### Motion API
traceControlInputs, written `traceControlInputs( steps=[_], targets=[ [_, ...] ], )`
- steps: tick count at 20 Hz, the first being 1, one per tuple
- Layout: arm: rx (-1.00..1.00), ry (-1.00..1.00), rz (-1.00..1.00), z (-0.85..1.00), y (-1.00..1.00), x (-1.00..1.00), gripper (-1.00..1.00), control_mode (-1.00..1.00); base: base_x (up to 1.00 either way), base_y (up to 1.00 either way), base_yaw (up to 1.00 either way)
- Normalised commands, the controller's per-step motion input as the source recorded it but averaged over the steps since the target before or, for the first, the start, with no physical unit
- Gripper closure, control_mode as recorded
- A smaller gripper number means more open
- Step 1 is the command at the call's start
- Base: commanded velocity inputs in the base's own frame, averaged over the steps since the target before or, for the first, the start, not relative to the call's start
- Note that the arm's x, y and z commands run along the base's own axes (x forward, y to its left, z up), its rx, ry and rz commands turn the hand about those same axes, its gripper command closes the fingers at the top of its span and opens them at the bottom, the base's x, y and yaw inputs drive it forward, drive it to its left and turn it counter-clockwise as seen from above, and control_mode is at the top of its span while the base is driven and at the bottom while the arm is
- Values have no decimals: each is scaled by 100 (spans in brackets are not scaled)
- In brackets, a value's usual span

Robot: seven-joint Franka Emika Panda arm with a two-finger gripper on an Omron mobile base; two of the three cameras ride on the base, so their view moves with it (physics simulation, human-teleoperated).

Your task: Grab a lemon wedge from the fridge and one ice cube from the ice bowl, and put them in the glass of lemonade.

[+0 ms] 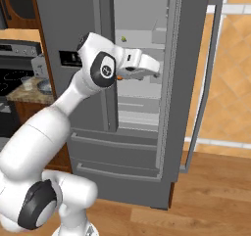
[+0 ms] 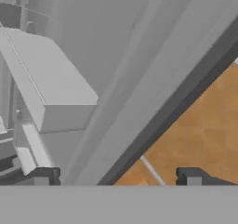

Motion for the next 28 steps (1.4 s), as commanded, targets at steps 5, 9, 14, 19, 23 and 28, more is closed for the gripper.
traceControlInputs(
  steps=[5,9,14,19,23,28],
  targets=[
    [25,-8,7,0,96,0,-100,-100,0,0,0],
    [21,0,21,-13,100,0,-100,-100,0,0,0],
    [22,0,30,-39,100,8,-100,-100,0,0,0],
    [17,1,31,-37,100,23,-100,-100,0,0,0],
    [4,2,9,-12,53,19,-100,-100,0,0,0],
    [0,0,-2,0,15,72,-100,-100,0,0,0]
  ],
)
